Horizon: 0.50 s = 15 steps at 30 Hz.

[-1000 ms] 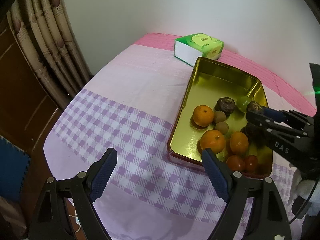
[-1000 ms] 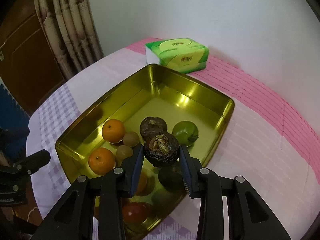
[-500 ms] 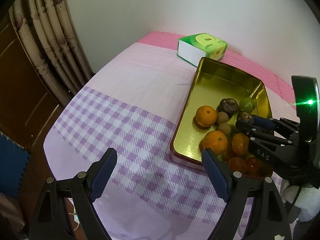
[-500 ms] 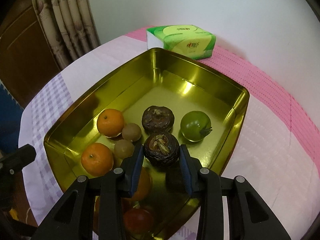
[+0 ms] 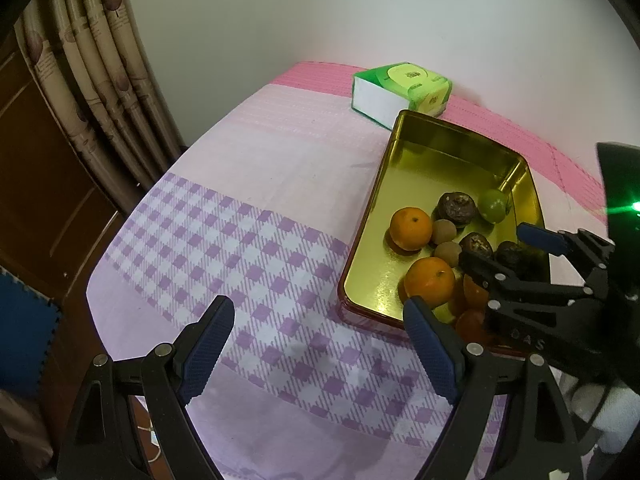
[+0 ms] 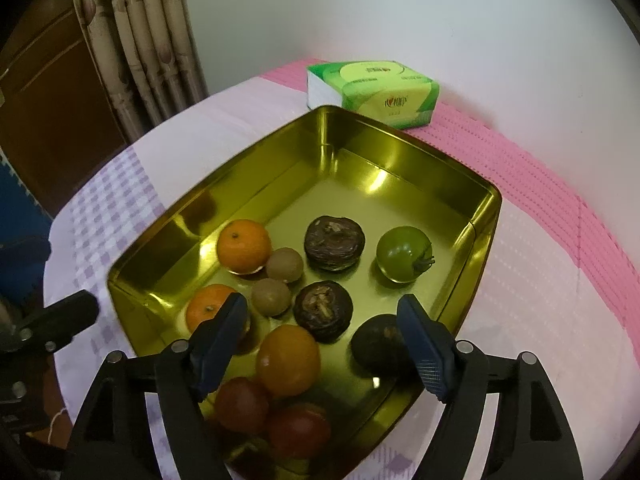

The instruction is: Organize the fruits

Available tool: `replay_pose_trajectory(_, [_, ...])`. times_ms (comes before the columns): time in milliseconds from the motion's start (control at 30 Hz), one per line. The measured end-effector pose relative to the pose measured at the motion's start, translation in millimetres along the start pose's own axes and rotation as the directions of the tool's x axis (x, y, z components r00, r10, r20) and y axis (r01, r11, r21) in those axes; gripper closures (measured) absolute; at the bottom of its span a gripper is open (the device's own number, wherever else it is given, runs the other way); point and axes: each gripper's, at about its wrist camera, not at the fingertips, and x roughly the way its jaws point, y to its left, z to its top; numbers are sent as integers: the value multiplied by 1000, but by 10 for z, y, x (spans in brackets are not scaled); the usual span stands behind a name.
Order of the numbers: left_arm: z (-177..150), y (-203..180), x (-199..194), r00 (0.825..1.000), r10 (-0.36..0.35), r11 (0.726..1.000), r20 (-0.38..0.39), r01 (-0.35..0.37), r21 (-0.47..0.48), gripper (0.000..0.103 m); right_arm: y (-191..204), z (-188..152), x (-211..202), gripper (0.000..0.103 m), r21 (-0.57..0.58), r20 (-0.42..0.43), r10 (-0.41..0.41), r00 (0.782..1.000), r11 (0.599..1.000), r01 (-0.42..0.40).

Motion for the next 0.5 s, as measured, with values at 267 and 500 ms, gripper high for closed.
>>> replay_pose_trajectory(267, [-14, -43, -43, 1000, -11, 1000, 9, 11, 17, 19, -27, -173, -395, 12, 54, 52, -32, 998, 998, 29])
replay_pose_trajectory(500, [-32, -148, -130, 999, -18, 999, 30, 16, 51, 19, -150, -442, -511, 5, 103, 0, -96, 995, 990, 96])
